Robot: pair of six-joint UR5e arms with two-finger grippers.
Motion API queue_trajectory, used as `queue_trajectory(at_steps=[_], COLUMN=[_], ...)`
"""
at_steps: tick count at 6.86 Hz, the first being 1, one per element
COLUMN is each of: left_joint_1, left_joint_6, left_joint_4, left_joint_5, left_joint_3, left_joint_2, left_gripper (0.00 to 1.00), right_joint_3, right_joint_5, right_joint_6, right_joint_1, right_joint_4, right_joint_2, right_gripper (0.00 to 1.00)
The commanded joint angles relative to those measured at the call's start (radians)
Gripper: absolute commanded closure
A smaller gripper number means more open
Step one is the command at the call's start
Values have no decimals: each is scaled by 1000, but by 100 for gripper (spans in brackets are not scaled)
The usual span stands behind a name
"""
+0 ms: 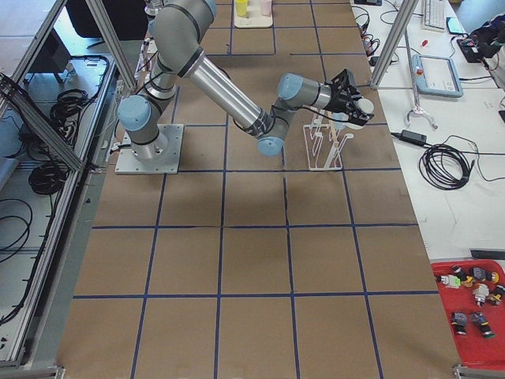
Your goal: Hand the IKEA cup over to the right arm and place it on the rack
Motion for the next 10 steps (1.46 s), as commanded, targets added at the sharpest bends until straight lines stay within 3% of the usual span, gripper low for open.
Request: queue_trajectory(at_steps=[1, 9, 10], left_joint_1=[39, -37, -36], left_joint_6=[0, -79, -77], left_joint_4=[5, -1, -1], left_joint_5=[1, 4, 4], left_joint_3=[-37, -19, -25], left_joint_2=[-14, -14, -14], left_gripper=[1, 0, 0], right_joint_3=[-26, 60, 65], right_joint_5=[-3, -49, -49], right_joint_6=[-10, -8, -7], right_joint_1=[-8, 5, 7], right_joint_4=[-8, -5, -5], right_joint_2=[59, 56, 56], right_gripper=[84, 84, 77])
